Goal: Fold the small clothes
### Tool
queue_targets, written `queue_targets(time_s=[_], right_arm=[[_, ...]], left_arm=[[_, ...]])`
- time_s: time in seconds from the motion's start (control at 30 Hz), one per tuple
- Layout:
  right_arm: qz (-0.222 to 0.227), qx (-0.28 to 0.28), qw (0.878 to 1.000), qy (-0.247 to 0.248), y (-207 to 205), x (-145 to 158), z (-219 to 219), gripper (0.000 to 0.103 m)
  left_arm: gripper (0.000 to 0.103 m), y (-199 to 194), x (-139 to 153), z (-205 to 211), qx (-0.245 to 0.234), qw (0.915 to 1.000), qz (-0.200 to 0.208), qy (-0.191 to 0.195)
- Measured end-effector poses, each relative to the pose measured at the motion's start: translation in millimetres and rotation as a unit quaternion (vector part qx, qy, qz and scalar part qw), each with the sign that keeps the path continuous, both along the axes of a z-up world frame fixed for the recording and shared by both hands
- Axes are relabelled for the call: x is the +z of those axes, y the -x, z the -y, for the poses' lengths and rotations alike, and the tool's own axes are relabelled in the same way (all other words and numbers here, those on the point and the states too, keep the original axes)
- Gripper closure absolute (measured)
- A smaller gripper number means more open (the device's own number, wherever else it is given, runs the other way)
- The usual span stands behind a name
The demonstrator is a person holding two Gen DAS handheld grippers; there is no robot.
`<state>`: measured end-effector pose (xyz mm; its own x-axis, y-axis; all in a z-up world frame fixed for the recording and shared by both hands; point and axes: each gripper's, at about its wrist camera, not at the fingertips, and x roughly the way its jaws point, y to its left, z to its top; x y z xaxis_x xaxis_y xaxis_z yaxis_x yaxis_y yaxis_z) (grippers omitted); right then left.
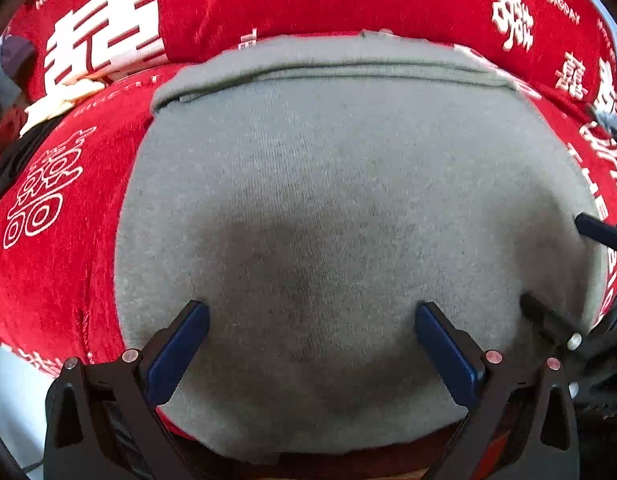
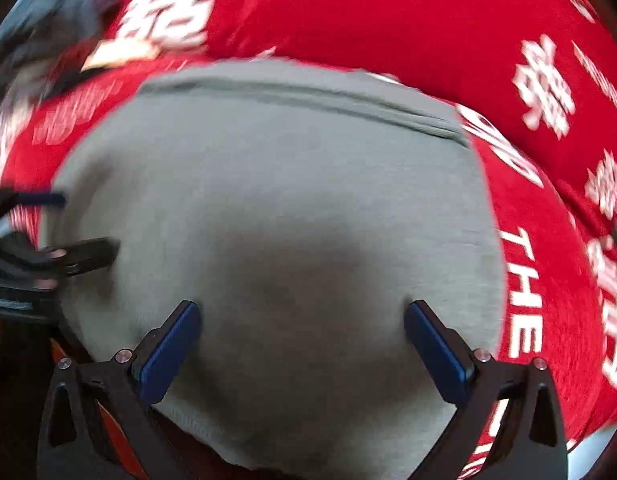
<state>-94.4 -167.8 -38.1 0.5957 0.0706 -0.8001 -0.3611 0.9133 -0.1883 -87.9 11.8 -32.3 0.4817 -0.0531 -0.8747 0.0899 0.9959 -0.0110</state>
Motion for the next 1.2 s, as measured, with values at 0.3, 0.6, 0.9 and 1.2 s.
queue_targets(time_s=[0.3, 0.6, 0.9, 1.2], right_arm=[[-0.032, -0.091, 0.995, -0.025, 14, 5, 85, 0.0], [-0.151, -0.1, 0.97, -0.163, 35, -16, 116, 0.003], [-0.143, -0.097, 0.975, -0.138, 30, -6, 95, 0.091], [-0.036, -0.069, 0.961, -0.264, -4, 74, 114, 0.093]], left_arm=[[0.0, 18, -4, -62, 0.099, 0.9926, -0.048, 0.051], [0.0, 32, -46, -101, 0.156, 0.963, -0.156, 0.155], [0.081, 46, -30, -70, 0.081, 0.9706, -0.151, 0.17], [0.089, 15, 33, -84, 0.062, 0.9726, -0.053, 0.217]])
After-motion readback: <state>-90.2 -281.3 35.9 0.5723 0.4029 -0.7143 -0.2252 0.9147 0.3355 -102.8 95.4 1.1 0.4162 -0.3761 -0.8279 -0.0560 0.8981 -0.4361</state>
